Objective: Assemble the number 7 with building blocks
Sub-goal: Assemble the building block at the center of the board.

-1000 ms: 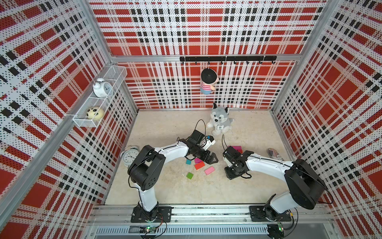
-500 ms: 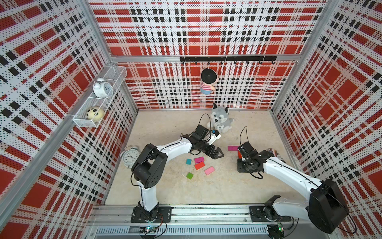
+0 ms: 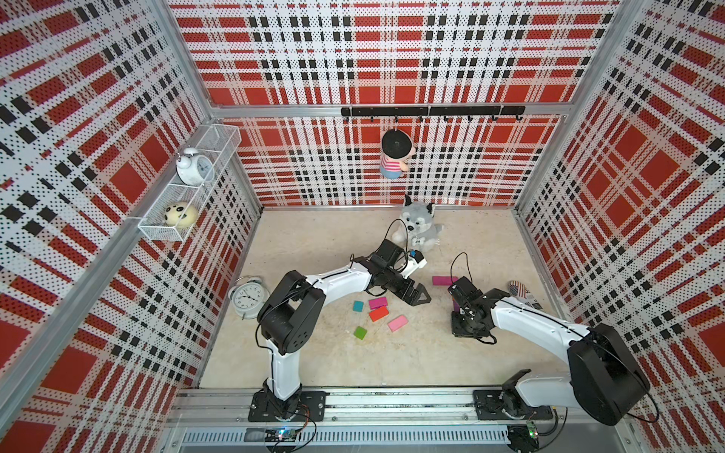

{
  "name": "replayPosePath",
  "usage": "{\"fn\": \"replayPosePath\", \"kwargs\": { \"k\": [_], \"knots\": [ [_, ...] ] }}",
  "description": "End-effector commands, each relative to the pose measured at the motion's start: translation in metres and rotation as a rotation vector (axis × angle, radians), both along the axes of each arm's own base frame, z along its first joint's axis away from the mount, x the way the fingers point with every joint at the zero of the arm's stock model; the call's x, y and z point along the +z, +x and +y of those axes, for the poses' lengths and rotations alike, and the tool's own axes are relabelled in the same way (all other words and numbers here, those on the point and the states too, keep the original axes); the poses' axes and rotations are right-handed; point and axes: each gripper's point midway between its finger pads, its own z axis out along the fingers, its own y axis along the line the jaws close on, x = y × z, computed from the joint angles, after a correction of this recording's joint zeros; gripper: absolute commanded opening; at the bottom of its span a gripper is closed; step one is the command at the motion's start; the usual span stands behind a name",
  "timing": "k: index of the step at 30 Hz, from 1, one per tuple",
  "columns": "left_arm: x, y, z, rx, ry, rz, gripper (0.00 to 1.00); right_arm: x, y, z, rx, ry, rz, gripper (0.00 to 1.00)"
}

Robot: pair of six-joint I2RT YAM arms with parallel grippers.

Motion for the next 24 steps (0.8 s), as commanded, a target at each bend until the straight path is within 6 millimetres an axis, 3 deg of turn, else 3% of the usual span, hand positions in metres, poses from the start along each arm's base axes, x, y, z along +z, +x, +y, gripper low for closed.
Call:
{"fn": "replayPosePath", "kwargs": {
  "k": [1, 10, 16, 20, 24],
  "knots": [
    [0.000, 0.002, -0.004, -0.010, -0.007, -0.007, 0.98, -0.005, 0.005, -0.003, -0.027, -0.004, -0.008, 0.29],
    [-0.004, 0.001, -0.004, -0.022, -0.003, 0.009, 0.98, -0.007, 0.015, -0.003, -0.034, -0.006, -0.012, 0.34],
    [-0.010, -0.001, 0.000, -0.024, 0.013, 0.021, 0.98, -0.006, 0.019, -0.002, -0.039, -0.007, -0.017, 0.46],
    [-0.011, -0.002, 0.000, -0.025, 0.014, 0.022, 0.98, 0.003, 0.020, -0.003, -0.046, -0.005, -0.032, 0.55],
    [-0.013, -0.003, 0.001, -0.025, 0.019, 0.027, 0.98, 0.013, 0.021, -0.001, -0.050, 0.011, -0.050, 0.56]
  ]
}}
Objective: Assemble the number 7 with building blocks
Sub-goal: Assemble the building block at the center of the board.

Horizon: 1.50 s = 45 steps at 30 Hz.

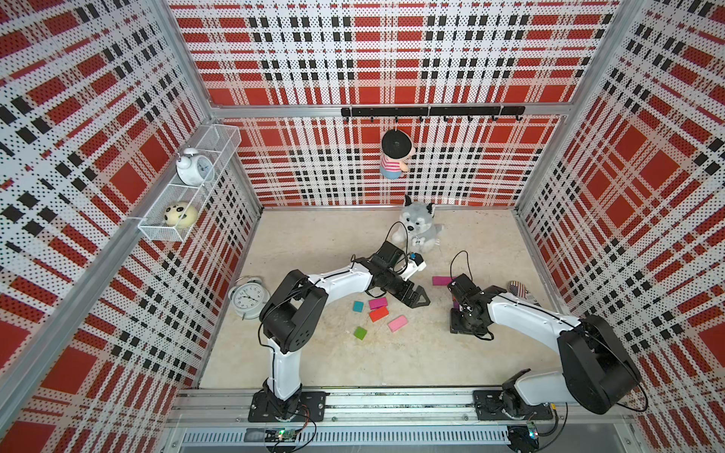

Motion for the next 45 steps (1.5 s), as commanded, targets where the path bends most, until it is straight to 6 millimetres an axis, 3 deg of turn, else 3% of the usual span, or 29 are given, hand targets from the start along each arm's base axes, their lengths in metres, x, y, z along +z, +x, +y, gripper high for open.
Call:
{"fn": "replayPosePath", "kwargs": {
  "k": [1, 5, 12, 27, 45],
  "knots": [
    [-0.003, 0.000, -0.001, -0.017, -0.004, 0.002, 0.98, 0.015, 0.007, 0.000, -0.020, 0.010, -0.037, 0.55],
    [-0.004, 0.000, 0.000, -0.015, -0.001, 0.006, 0.98, 0.013, 0.004, -0.002, -0.011, 0.000, -0.020, 0.49],
    [-0.006, 0.003, 0.004, -0.002, 0.009, 0.002, 0.98, 0.004, -0.002, -0.002, -0.001, -0.009, 0.021, 0.47],
    [-0.006, 0.013, 0.011, 0.020, 0.015, -0.003, 0.98, 0.000, 0.006, 0.000, 0.014, -0.028, 0.027, 0.38],
    [-0.006, 0.015, 0.013, 0.022, 0.014, -0.001, 0.98, -0.003, 0.015, -0.007, 0.013, -0.052, 0.042, 0.37]
  ]
}}
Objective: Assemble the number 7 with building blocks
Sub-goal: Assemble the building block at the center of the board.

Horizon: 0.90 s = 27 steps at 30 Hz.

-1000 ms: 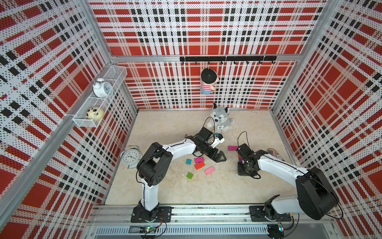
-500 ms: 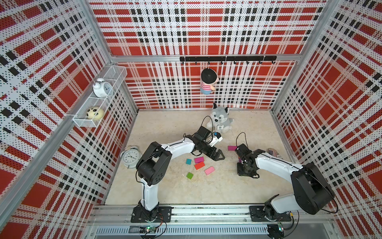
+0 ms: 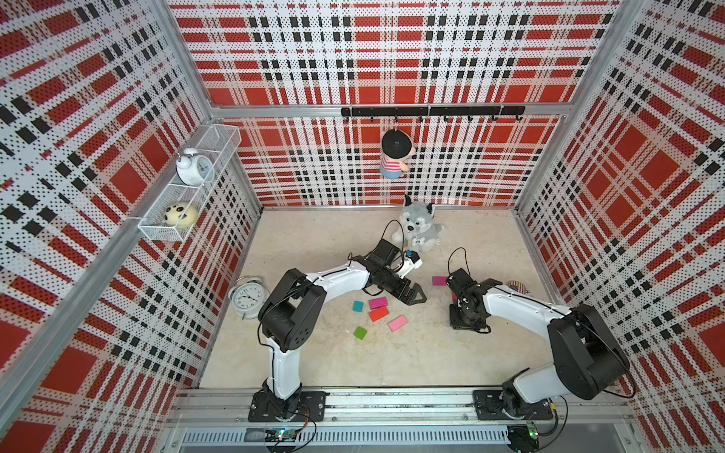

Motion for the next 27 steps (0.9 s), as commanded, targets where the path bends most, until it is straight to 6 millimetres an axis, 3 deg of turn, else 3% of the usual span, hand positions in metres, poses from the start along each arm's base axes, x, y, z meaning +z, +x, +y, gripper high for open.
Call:
{"fn": "replayPosePath", "kwargs": {
  "k": [1, 27],
  "knots": [
    [-0.0049, 0.0030, 0.0007, -0.008, 0.006, 0.003, 0.98, 0.0013, 0.0058, -0.0038, 0.004, -0.018, -0.003, 0.37],
    [-0.0090, 0.0031, 0.0026, -0.001, 0.018, 0.007, 0.98, -0.0026, 0.0132, -0.0022, 0.014, 0.002, 0.007, 0.37]
  ]
}}
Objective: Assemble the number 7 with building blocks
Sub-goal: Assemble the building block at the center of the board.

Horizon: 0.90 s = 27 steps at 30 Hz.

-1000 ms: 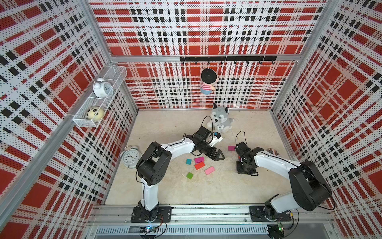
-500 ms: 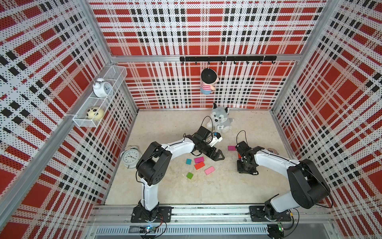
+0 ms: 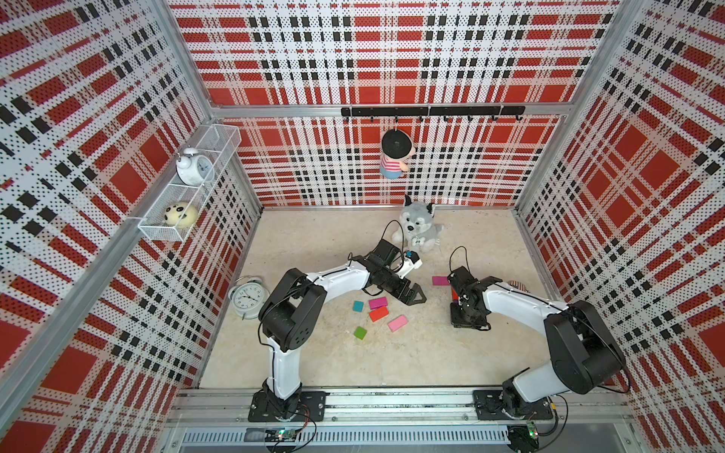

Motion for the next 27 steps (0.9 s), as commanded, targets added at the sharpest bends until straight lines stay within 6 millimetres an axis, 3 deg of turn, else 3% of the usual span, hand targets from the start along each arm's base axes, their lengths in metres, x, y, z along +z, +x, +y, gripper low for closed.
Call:
{"fn": "replayPosePath", "kwargs": {
  "k": [1, 15, 27],
  "knots": [
    [-0.0064, 0.0031, 0.0018, -0.002, 0.012, 0.003, 0.98, 0.0002, 0.0083, 0.0018, -0.003, 0.008, -0.008, 0.37],
    [-0.0073, 0.0026, 0.0021, -0.002, 0.014, 0.005, 0.98, -0.0016, 0.0076, -0.0002, -0.006, 0.002, 0.003, 0.38],
    [-0.0075, 0.0031, 0.0024, -0.001, 0.013, 0.006, 0.98, 0.0069, 0.0161, 0.0047, -0.004, 0.021, -0.019, 0.54]
  ]
}}
